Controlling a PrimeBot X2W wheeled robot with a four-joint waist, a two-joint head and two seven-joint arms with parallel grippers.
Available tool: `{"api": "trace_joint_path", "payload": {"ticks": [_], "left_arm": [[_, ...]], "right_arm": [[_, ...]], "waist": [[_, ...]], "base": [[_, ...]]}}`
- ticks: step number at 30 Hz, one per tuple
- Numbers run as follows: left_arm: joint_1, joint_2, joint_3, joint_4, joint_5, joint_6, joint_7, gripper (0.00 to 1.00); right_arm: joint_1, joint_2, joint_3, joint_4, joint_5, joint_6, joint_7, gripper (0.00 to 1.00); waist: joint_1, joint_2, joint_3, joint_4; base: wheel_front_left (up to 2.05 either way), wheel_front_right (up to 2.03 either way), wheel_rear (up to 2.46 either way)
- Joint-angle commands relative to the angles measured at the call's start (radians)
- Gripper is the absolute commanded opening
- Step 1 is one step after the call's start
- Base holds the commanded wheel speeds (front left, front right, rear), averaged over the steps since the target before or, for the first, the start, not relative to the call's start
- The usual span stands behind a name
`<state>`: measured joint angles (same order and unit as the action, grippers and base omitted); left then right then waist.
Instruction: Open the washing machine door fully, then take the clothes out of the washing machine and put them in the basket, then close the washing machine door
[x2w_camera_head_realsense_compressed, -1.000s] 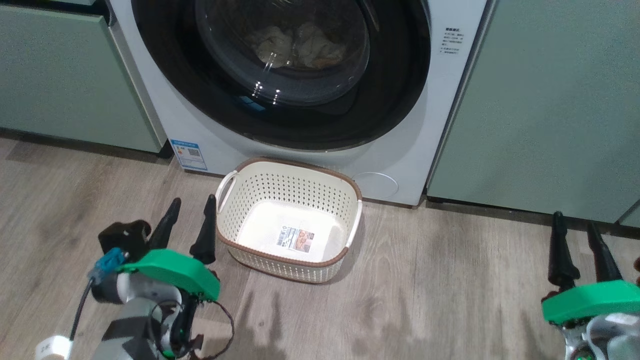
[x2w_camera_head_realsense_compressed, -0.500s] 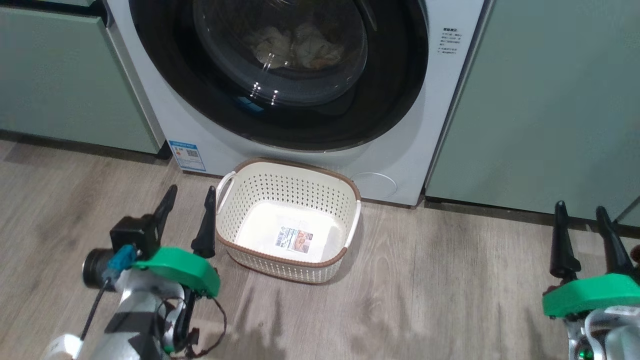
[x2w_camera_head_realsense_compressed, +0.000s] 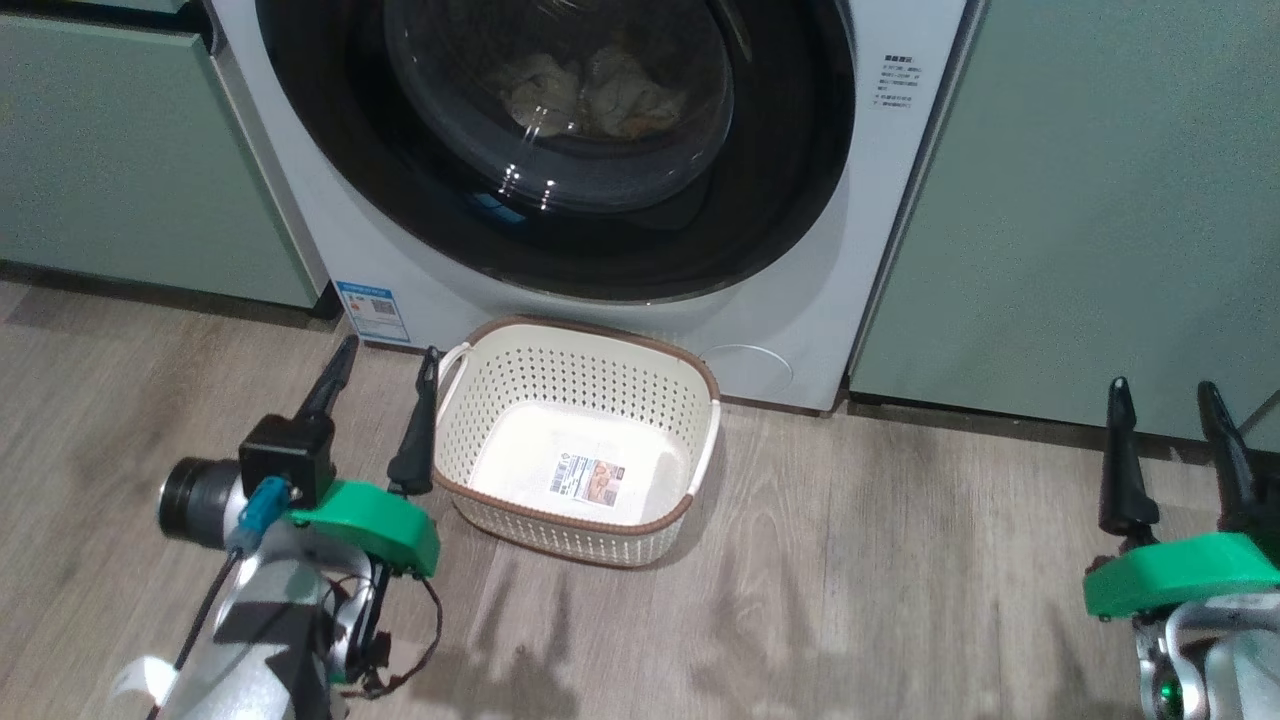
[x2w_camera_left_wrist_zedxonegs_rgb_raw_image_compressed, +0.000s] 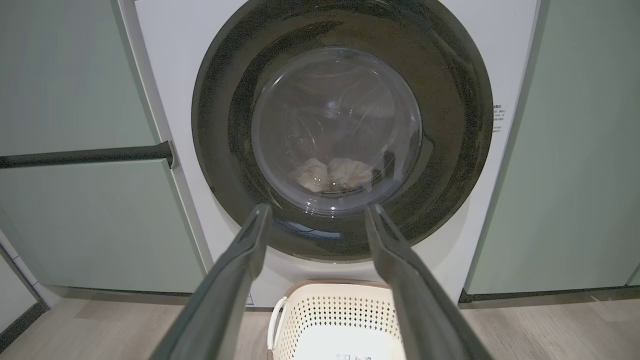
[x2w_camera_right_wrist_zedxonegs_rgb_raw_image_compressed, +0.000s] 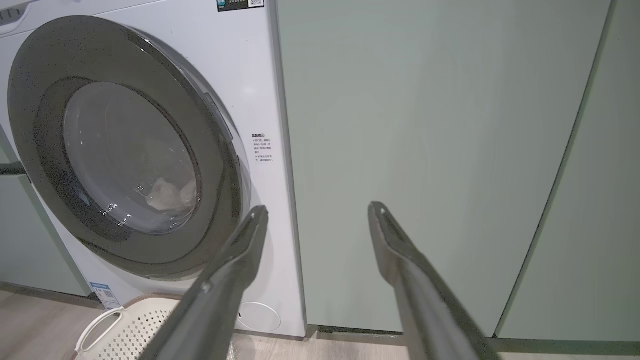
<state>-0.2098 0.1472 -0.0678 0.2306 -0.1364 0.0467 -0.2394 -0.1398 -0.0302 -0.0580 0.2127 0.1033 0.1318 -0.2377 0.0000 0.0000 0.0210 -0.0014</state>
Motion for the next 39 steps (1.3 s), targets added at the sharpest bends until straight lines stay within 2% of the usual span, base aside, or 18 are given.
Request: {"api": "trace_joint_path", "payload": {"ticks": [1,4,15,33,34,38,39], "left_arm": [[-0.065,0.02,0.043,-0.028,0.031,-0.002,-0.013,1.0],[-0.072,0.013,0.058,-0.018,0.057,-0.007,-0.022,1.0],[-0.071,-0.021,0.123,0.022,0.033,-0.044,-0.022,1.0],[-0.077,-0.051,0.169,0.041,0.06,-0.087,-0.022,1.0],[-0.078,-0.053,0.17,0.042,0.061,-0.089,-0.022,1.0],[-0.079,-0.057,0.175,0.045,0.065,-0.095,-0.022,1.0],[-0.079,-0.058,0.176,0.046,0.066,-0.096,-0.022,1.0]], "right_arm": [[-0.057,-0.019,0.02,-0.031,-0.031,-0.001,-0.015,1.0],[-0.062,-0.02,0.019,-0.028,-0.059,-0.001,-0.024,1.0],[-0.054,-0.02,0.02,0.002,-0.035,-0.001,-0.024,1.0],[-0.056,-0.02,0.044,0.006,-0.025,-0.001,-0.024,0.99],[-0.056,-0.02,0.045,0.006,-0.024,-0.001,-0.024,0.89],[-0.058,-0.02,0.049,0.011,-0.012,-0.001,-0.024,0.0],[-0.06,-0.02,0.05,0.015,0.001,-0.001,-0.024,0.0]], "waist": [[0.0,0.0,0.0,0.0],[0.0,0.0,0.001,0.001],[0.0,0.0,0.002,0.002],[0.0,0.0,0.004,0.005],[0.0,0.0,0.003,0.006],[0.0,0.0,0.003,0.009],[0.0,0.0,0.003,0.009]], "base": [[0.0,0.0,0.0],[0.0,0.0,0.0],[0.0,0.0,0.0],[0.0,0.0,0.0],[0.0,0.0,0.0],[0.0,0.0,0.0],[0.0,0.0,0.0]]}}
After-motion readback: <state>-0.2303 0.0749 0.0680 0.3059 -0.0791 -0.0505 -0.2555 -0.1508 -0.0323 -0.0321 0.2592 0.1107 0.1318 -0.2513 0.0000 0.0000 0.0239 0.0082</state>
